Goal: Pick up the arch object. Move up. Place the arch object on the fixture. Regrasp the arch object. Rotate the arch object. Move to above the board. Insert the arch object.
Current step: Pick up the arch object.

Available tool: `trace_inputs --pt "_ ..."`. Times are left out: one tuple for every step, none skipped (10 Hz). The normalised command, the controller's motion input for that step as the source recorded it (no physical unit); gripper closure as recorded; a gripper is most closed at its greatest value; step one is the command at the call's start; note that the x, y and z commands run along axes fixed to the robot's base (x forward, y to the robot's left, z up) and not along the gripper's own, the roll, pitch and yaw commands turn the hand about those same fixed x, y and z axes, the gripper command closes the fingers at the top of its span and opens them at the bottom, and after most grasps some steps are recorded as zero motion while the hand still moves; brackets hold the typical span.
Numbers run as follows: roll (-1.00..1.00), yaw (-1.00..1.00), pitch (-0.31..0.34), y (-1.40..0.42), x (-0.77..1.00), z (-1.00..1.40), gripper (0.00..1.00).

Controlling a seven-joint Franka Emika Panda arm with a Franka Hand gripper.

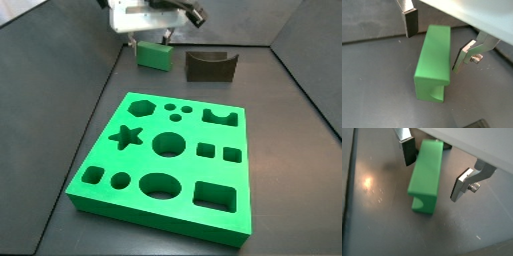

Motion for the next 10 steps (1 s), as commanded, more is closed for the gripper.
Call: trace_inputs --pt "-0.10 0.32 0.000 0.01 -0.05 -0.60 0.00" --pt "-0.11 0.28 0.000 0.01 -0.04 -0.49 0.00" --pt "-0.14 0.19 0.000 0.03 0.00 -0.41 0.00" --pt "-0.16 0.19 0.000 0.06 0.00 -0.39 0.00" --pt "-0.17 0.17 0.000 0.06 0.00 -0.36 0.00" --pt "-0.14 0.08 0.000 0.05 -0.02 -0.22 0.00" --pt "0.00 0.00 -0.037 0.00 -0.04 0.00 0.00" --pt "0.00 0.00 0.000 0.00 0.00 0.00 0.00" --pt "0.00 0.00 0.000 0.00 0.00 0.00 1.00" --pt "0.00 0.00 0.000 0.00 0.00 0.00 1.00"
